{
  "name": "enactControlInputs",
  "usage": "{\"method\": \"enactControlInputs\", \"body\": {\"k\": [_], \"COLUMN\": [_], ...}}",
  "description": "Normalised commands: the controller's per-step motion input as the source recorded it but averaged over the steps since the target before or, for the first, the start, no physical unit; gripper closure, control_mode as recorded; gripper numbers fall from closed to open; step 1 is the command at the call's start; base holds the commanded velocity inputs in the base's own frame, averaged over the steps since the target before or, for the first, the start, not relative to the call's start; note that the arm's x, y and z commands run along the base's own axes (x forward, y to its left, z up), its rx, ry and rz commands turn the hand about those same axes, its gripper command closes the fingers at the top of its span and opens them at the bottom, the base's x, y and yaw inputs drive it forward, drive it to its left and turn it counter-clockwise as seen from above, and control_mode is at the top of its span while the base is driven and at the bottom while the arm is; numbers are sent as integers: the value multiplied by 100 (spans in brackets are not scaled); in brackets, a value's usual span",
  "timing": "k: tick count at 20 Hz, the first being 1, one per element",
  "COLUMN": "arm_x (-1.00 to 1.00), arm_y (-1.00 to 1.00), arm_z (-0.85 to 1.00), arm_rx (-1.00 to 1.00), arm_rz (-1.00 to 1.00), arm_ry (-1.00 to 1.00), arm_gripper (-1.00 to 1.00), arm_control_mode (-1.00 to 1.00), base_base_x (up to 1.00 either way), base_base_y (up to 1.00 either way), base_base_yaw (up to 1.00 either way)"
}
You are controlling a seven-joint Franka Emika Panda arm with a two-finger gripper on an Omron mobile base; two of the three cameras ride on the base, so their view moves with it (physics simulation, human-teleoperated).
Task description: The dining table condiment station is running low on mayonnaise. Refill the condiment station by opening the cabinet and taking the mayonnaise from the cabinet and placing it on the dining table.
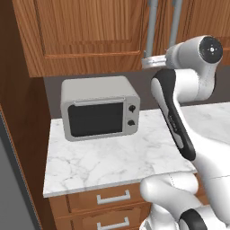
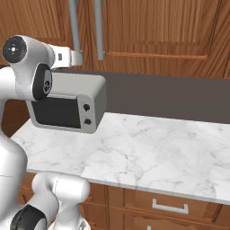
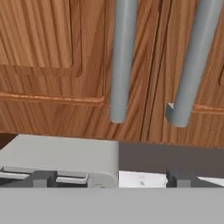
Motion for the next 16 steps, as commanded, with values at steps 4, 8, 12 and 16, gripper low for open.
{"method": "enactControlInputs", "body": {"k": [4, 8, 12, 16], "arm_x": [10, 18, 24, 37], "arm_y": [0, 0, 0, 0], "arm_z": [71, 64, 50, 22], "arm_rx": [6, 6, 2, 0], "arm_rz": [-2, 0, 0, 0], "arm_ry": [-8, -5, -1, 1], "arm_gripper": [-100, -100, -100, -100], "arm_control_mode": [-100, -100, -100, -100], "base_base_x": [0, 0, 0, 0], "base_base_y": [0, 0, 0, 0], "base_base_yaw": [0, 0, 0, 0]}}
